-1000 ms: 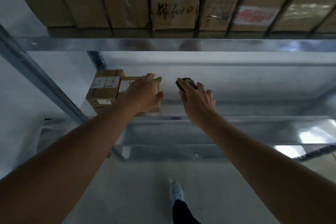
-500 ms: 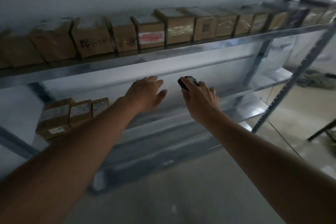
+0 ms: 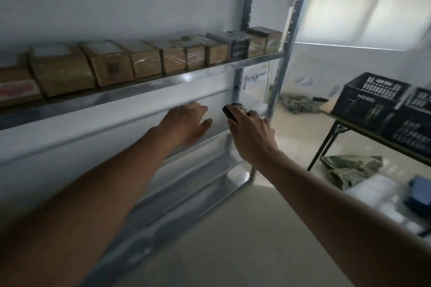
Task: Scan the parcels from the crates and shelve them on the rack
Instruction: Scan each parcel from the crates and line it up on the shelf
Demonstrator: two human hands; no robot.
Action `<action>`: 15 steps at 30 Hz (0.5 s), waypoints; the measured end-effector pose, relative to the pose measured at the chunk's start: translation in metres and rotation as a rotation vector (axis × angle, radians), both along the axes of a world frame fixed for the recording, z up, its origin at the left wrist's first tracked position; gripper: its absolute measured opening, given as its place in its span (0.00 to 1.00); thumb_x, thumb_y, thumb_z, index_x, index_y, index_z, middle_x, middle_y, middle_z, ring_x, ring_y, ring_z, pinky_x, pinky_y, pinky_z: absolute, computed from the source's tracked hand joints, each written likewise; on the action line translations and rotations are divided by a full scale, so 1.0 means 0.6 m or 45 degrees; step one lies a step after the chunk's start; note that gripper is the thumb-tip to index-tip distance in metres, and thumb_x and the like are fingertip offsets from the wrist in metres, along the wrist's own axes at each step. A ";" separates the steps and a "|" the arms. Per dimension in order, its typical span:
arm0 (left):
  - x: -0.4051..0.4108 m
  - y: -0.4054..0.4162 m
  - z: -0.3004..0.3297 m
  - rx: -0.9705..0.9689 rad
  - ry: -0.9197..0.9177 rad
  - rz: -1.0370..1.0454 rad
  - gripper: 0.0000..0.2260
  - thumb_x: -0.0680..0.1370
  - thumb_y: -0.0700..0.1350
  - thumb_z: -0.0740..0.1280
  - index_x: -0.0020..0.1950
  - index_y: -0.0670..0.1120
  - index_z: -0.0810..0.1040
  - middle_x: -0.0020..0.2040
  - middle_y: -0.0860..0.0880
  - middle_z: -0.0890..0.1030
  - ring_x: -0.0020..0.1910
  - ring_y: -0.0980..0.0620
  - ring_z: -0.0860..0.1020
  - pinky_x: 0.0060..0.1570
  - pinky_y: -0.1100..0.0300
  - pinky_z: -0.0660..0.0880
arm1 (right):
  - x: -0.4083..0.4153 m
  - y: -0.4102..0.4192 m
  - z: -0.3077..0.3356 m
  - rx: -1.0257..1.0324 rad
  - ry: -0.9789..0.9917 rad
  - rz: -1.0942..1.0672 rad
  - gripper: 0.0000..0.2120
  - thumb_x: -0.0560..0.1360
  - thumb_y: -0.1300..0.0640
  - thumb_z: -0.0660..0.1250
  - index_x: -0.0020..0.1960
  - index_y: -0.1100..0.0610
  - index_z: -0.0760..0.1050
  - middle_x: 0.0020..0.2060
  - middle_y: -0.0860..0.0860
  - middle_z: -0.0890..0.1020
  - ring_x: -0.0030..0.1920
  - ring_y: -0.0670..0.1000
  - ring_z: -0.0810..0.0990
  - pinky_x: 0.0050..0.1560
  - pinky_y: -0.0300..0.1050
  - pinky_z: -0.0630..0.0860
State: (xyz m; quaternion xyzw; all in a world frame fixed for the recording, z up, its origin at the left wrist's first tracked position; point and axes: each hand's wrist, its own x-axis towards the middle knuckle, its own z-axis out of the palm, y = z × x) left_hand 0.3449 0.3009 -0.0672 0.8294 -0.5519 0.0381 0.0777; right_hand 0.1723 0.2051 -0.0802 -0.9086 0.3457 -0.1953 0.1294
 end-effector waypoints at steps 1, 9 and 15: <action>-0.013 -0.038 0.002 0.004 0.004 -0.025 0.24 0.87 0.59 0.57 0.77 0.46 0.72 0.77 0.44 0.73 0.73 0.41 0.74 0.71 0.44 0.72 | -0.017 -0.031 0.001 -0.001 0.000 -0.033 0.21 0.88 0.46 0.54 0.81 0.37 0.60 0.69 0.61 0.74 0.66 0.69 0.73 0.62 0.67 0.75; -0.085 -0.353 -0.003 -0.005 0.032 -0.279 0.24 0.86 0.60 0.58 0.75 0.46 0.74 0.74 0.45 0.76 0.69 0.41 0.77 0.68 0.43 0.74 | -0.112 -0.278 -0.024 0.006 -0.065 -0.318 0.21 0.88 0.47 0.56 0.80 0.39 0.62 0.67 0.61 0.75 0.60 0.66 0.74 0.56 0.63 0.74; -0.108 -0.633 -0.001 -0.016 0.032 -0.501 0.25 0.87 0.59 0.59 0.80 0.48 0.70 0.78 0.46 0.73 0.73 0.43 0.75 0.70 0.45 0.73 | -0.144 -0.509 -0.030 -0.030 -0.042 -0.585 0.20 0.87 0.45 0.57 0.79 0.39 0.63 0.64 0.62 0.76 0.60 0.68 0.74 0.55 0.62 0.74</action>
